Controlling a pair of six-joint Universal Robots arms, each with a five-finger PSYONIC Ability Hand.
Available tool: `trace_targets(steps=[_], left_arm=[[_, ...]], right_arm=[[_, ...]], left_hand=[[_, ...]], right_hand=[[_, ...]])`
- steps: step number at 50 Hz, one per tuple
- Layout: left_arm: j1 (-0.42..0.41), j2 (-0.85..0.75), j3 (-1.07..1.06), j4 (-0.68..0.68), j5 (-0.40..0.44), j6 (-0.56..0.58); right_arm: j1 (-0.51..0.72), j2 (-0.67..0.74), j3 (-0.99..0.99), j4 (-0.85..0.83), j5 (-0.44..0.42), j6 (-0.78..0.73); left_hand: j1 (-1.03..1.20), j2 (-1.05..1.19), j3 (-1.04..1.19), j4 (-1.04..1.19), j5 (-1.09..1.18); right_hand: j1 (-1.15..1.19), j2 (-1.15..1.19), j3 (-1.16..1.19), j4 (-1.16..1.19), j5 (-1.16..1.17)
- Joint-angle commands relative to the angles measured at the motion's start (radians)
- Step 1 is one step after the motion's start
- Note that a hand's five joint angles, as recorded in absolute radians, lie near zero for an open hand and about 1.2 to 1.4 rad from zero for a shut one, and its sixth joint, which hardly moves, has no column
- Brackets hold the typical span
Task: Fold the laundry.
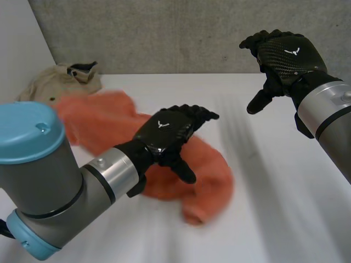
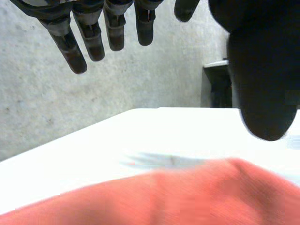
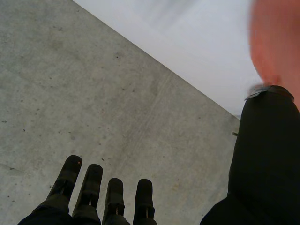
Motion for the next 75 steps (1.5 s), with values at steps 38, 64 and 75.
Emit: trace_targets(steps=[38,64,75], left_arm=[[0.483,-0.307,0.122,-0.238,-0.134,0.592],[0.340,0.084,0.050,-0.229,-0.274,0.512],[0.267,0.192,-0.031,-0.235,-0.210,0.412]], right_arm=[[0.166,0.300,0.226,0.055,0.031,-0.230],[0.006,0.181,0.045,0.067,0.120,-0.537],[-0.037,0.439,-0.428,0.198,0.035,-0.586]], left_hand=[[0.329,0.310,0.304,0.312,0.300],[1.207,1.188,1.182,1.190,1.178],[1.207,1.188,1.182,1.190,1.178]], right_hand=[[0.159,0.136,0.142,0.122,0.126],[1.201,1.178,1.184,1.164,1.168],[1.141,1.118,1.124,1.104,1.108]])
